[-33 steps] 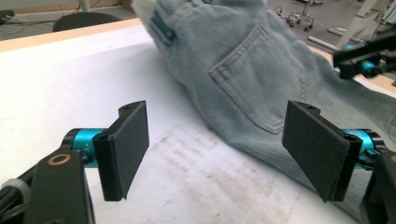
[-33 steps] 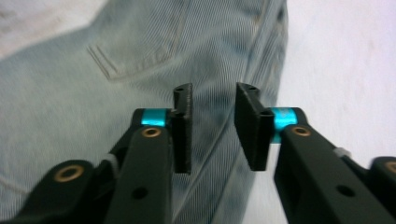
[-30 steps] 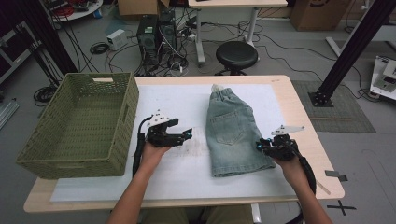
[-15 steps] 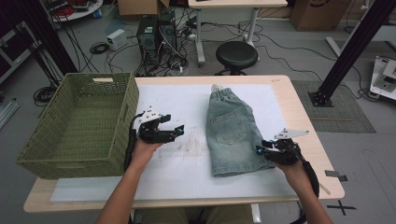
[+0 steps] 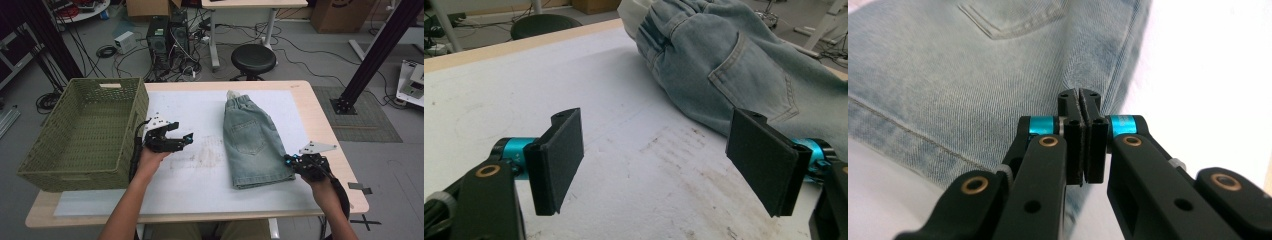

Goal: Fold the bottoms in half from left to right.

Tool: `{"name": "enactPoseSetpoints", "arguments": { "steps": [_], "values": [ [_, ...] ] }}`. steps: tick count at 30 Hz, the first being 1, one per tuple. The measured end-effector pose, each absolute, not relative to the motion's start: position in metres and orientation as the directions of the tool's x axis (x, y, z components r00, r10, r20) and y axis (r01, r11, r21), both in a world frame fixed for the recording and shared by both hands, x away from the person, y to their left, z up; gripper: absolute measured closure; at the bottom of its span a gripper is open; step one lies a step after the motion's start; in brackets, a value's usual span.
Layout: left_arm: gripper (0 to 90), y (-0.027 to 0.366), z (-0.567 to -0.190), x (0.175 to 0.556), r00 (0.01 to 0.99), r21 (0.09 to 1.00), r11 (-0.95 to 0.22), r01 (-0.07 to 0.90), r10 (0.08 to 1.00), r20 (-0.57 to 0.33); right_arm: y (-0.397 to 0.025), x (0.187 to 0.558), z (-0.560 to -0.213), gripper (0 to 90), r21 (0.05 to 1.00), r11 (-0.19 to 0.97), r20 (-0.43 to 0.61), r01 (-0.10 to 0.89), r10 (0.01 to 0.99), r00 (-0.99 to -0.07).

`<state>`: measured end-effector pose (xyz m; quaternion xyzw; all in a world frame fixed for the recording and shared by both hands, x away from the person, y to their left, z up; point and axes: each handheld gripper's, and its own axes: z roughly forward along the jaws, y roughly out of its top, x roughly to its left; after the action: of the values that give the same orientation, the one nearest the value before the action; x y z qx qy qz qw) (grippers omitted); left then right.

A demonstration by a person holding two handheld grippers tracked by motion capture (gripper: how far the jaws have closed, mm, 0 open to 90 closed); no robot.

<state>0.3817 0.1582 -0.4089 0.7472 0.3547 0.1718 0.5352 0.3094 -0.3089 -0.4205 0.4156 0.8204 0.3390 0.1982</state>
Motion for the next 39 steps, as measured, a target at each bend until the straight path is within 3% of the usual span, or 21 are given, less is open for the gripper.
{"name": "enactPoseSetpoints", "arguments": {
  "steps": [7, 10, 13, 15, 19, 26, 29, 35, 39],
  "values": [
    [23.2, 0.156, -0.409, 0.381, 0.682, 0.918, -0.174, 0.356, 0.72, -0.128, -0.315, 0.314, -0.44, 86.9, 0.693, 0.428, -0.025, 0.581, 0.819, -0.573],
    [23.1, 0.157, -0.409, 0.381, 0.678, 0.918, -0.172, 0.358, 0.724, -0.129, -0.314, 0.314, -0.439, 69.3, 0.693, 0.436, -0.039, 0.574, 0.818, -0.573],
    [23.1, 0.158, -0.409, 0.381, 0.675, 0.917, -0.172, 0.36, 0.726, -0.128, -0.317, 0.313, -0.43, 62.6, 0.74, 0.393, -0.021, 0.545, 0.824, -0.566],
    [23.0, 0.159, -0.409, 0.381, 0.673, 0.917, -0.171, 0.36, 0.728, -0.128, -0.318, 0.312, -0.421, 62.4, 0.783, 0.369, -0.03, 0.501, 0.827, -0.562],
    [23.1, 0.159, -0.409, 0.381, 0.672, 0.915, -0.172, 0.365, 0.729, -0.131, -0.307, 0.315, -0.415, 73.1, 0.786, 0.421, -0.069, 0.452, 0.787, -0.613],
    [23.1, 0.159, -0.41, 0.381, 0.673, 0.917, -0.166, 0.363, 0.728, -0.134, -0.3, 0.334, -0.441, 74.8, 0.681, 0.512, -0.13, 0.524, 0.789, -0.601],
    [23.0, 0.16, -0.41, 0.382, 0.672, 0.917, -0.164, 0.364, 0.728, -0.136, -0.306, 0.332, -0.444, 74.3, 0.702, 0.495, -0.117, 0.512, 0.789, -0.603],
    [23.0, 0.162, -0.407, 0.38, 0.68, 0.924, -0.166, 0.346, 0.723, -0.124, -0.3, 0.341, -0.423, 51.5, 0.786, 0.392, -0.018, 0.479, 0.788, -0.615],
    [23.1, 0.163, -0.407, 0.38, 0.687, 0.93, -0.175, 0.324, 0.719, -0.104, -0.281, 0.36, -0.406, 42.5, 0.821, 0.368, 0.042, 0.436, 0.724, -0.689]
  ]
}}
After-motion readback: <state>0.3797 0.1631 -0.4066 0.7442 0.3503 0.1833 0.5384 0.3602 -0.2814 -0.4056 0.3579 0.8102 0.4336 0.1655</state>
